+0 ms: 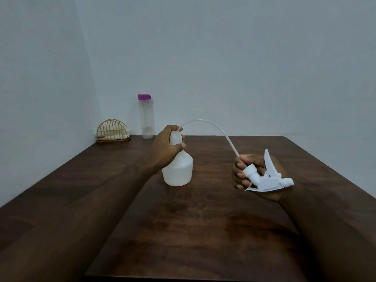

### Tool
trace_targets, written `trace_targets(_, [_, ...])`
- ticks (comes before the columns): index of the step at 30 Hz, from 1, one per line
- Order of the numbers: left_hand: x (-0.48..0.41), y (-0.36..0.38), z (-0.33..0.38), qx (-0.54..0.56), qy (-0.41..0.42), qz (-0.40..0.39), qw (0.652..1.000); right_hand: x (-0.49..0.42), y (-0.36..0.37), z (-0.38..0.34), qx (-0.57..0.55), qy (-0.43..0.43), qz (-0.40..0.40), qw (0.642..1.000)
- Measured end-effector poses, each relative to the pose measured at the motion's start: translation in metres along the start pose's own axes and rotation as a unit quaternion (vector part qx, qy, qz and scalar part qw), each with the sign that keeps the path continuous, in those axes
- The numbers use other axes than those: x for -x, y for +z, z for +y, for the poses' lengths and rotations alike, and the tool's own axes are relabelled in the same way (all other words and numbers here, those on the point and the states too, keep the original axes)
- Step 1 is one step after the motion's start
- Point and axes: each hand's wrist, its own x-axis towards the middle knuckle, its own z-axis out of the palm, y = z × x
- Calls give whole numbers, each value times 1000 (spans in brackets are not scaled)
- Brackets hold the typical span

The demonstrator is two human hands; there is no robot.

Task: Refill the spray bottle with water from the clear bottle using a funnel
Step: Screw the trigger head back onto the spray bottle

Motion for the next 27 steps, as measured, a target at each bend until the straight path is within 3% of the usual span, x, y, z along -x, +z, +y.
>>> trace_targets(13, [9,2,-4,32,24,23,999,-2,3,3,-7,27,35,999])
trace_targets(19, [12,5,-10,65,40,35,996,-1,12,7,41,38,253,966])
trace_targets(24, [13,10,-18,34,51,34,998,-5,30,4,96,72,281,952])
trace_targets(27, [13,12,-21,40,64,40,996,-10,47,-11,213,99,272,933])
